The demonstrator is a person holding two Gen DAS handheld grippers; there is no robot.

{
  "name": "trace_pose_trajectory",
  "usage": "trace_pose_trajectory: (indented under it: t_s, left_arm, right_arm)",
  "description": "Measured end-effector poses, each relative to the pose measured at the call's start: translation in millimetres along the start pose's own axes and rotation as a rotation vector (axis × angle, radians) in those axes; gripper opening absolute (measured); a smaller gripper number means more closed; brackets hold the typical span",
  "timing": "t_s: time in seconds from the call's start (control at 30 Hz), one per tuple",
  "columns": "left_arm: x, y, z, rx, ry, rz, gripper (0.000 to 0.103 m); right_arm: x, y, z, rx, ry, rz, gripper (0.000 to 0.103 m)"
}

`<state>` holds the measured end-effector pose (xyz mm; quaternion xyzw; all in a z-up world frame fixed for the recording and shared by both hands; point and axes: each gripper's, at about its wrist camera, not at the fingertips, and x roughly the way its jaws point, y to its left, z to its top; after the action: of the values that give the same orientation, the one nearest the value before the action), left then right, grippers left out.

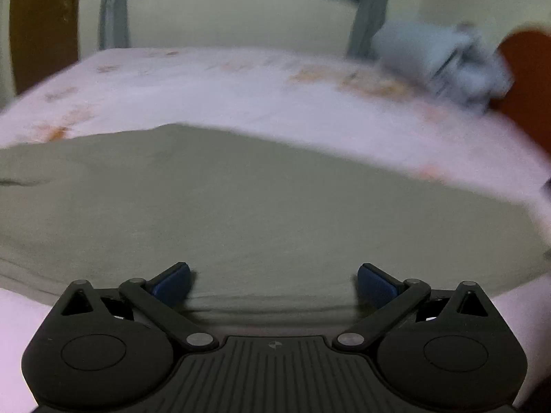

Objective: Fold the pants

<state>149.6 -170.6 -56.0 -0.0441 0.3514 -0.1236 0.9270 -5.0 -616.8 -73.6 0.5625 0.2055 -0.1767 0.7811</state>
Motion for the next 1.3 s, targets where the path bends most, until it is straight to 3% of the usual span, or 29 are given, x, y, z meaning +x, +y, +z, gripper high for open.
trace_pose_trajectory:
  t_s: [0.13, 0.2, 0.37, 0.57, 0.67, 0.77, 0.83, 0.9, 1.1, 1.3]
  left_arm:
    - [11.6, -50.6, 3.8, 0.094, -0.005, -0.003, 0.102]
    - [36.8, -51.2, -1.0, 0.037, 0.142, -0.011, 0.102]
    - [28.2, -65.8, -26.0, 0.151, 0.112, 0.042, 0.102]
    - [3.9, -76.3, -12.0, 0.169, 0.0, 0.068, 0.101]
    - [5.1, -82.5, -5.7, 0.141, -0.027, 0.045, 0.102]
    - [20.9, -90.6, -7.3, 0.133, 0.023, 0.035, 0.102]
    - [17.7, -99.2, -9.2, 0.152, -0.008, -0.001, 0.102]
    - [22.2, -108.0, -17.4, 0.166, 0.013, 0.044, 0.102]
    - [22.4, -106.4, -19.1, 0.139, 0.009, 0.015, 0.103]
    - [37.0, -110.7, -24.7, 0.152, 0.027, 0.036, 0.103]
  right_arm:
    - [-2.9, 2.5, -0.1, -0.033, 0.005, 0.005, 0.009]
    - [-4.2, 0.1, 1.3, -0.02, 0.013, 0.011, 0.008]
    - [-2.5, -3.7, 4.2, -0.025, 0.038, 0.024, 0.009]
    - [-2.4, -7.1, 3.3, -0.02, 0.034, 0.042, 0.009]
    - [-1.7, -7.9, 3.9, -0.013, 0.041, 0.053, 0.014]
    - [2.5, -7.2, 4.0, -0.011, 0.052, 0.035, 0.015]
    - [2.4, -4.2, 3.6, -0.014, 0.053, 0.021, 0.016]
    - [1.3, -0.3, 3.1, -0.034, 0.055, 0.019, 0.019]
    - [-0.2, 1.3, 2.3, -0.036, 0.056, 0.022, 0.02]
    - [-5.5, -7.0, -1.0, 0.029, 0.041, 0.059, 0.024]
